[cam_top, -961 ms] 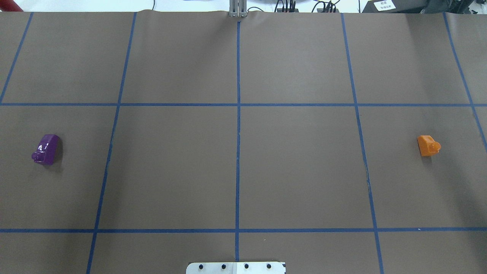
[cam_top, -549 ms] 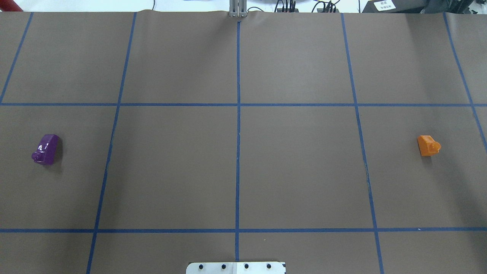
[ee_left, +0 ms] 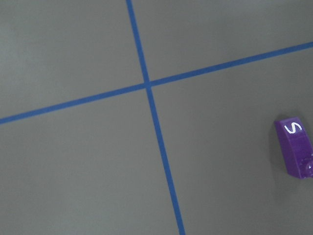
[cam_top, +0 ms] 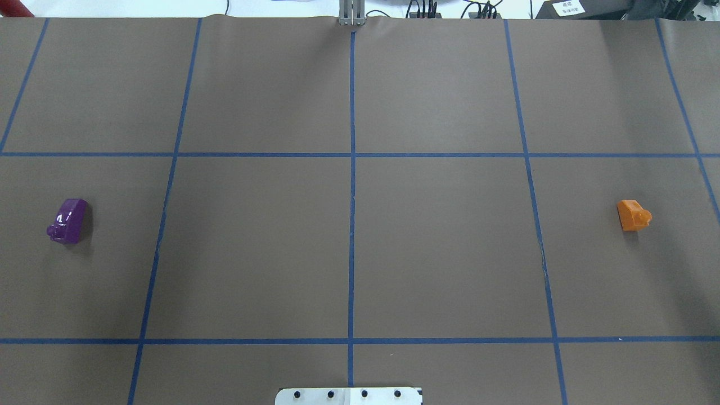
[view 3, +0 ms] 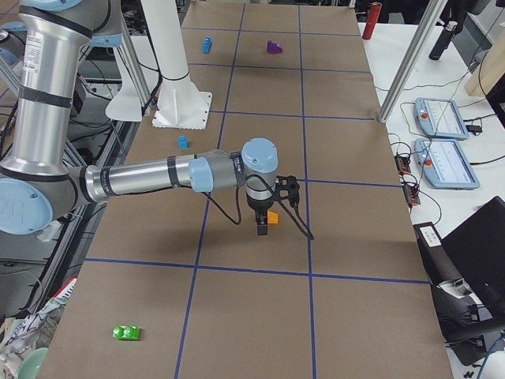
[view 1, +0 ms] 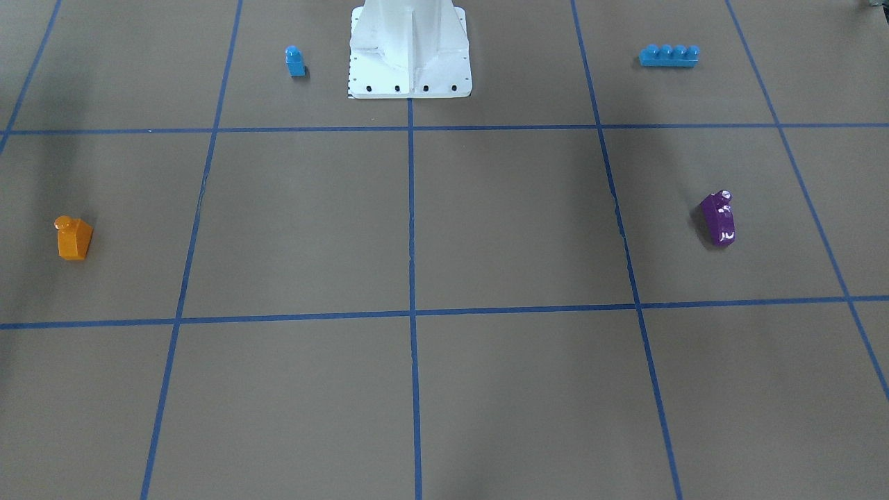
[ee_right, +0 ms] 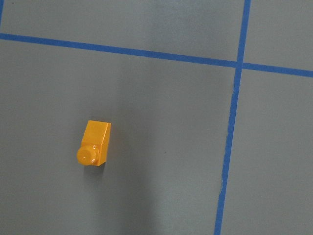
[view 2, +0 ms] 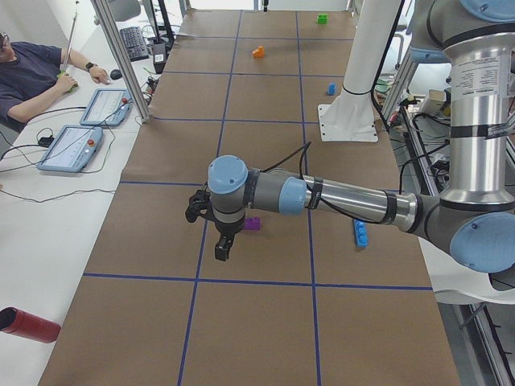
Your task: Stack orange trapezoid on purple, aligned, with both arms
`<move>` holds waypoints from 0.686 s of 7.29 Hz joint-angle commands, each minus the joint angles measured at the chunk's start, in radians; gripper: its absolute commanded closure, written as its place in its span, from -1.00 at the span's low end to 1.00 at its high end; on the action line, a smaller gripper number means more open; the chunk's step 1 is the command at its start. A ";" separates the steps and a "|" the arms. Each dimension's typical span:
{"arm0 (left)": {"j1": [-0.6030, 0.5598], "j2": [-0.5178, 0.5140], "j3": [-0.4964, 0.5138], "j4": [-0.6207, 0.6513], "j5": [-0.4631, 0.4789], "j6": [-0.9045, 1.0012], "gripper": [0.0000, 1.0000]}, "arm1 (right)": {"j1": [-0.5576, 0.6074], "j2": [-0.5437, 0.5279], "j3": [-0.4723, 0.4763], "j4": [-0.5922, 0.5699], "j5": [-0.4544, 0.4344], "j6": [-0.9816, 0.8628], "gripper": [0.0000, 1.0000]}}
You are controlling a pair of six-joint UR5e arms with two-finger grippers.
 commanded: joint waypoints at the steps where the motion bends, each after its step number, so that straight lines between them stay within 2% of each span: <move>1: 0.088 -0.016 0.037 -0.147 0.001 -0.167 -1.00 | -0.015 0.002 0.001 0.001 0.001 0.004 -1.00; 2: 0.178 -0.016 0.051 -0.225 0.000 -0.179 -1.00 | -0.018 0.002 0.001 0.001 0.001 0.004 -1.00; 3: 0.253 -0.017 0.080 -0.244 0.001 -0.267 -1.00 | -0.018 0.002 0.001 0.001 0.001 0.004 -1.00; 5: 0.391 -0.020 0.086 -0.395 0.047 -0.645 -1.00 | -0.020 0.002 0.003 0.001 0.001 0.004 -1.00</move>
